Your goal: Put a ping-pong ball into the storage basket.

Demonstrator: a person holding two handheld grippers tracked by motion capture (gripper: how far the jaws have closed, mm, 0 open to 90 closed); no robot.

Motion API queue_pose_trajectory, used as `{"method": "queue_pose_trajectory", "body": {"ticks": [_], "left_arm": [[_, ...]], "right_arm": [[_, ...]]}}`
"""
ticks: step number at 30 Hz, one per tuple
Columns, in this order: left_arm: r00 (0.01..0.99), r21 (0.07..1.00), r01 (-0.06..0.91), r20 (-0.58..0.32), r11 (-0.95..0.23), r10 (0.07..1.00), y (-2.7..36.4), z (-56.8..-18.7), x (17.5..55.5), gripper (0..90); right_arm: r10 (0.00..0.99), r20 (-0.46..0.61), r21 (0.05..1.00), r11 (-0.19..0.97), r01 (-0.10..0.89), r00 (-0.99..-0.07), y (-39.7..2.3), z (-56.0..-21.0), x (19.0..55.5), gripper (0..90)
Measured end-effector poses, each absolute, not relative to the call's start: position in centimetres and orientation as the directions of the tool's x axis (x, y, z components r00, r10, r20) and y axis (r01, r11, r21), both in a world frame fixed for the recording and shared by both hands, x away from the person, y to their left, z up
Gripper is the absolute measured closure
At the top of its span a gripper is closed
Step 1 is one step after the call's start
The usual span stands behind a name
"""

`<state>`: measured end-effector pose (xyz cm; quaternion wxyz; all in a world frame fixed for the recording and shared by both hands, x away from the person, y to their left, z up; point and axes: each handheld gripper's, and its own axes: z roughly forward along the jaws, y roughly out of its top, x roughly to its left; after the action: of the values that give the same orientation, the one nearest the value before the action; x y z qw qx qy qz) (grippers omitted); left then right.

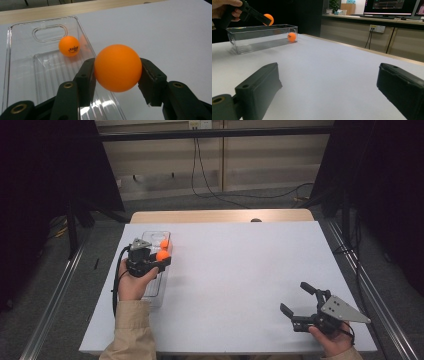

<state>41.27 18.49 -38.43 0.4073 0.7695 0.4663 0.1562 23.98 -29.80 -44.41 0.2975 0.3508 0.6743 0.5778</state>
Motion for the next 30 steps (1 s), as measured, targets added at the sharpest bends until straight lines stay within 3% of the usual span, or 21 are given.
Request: {"method": "queue_pose_trajectory", "body": {"ticks": [30], "left_arm": [[0.485, 0.772, 0.595, -0.122, -0.224, 0.866, 19.7, -38.6, 41.3, 50.7]], "right_arm": [[0.818, 0.006, 0.988, 0.084, 0.129, -0.576, -29.8, -44.4, 24.0, 4.0]]}}
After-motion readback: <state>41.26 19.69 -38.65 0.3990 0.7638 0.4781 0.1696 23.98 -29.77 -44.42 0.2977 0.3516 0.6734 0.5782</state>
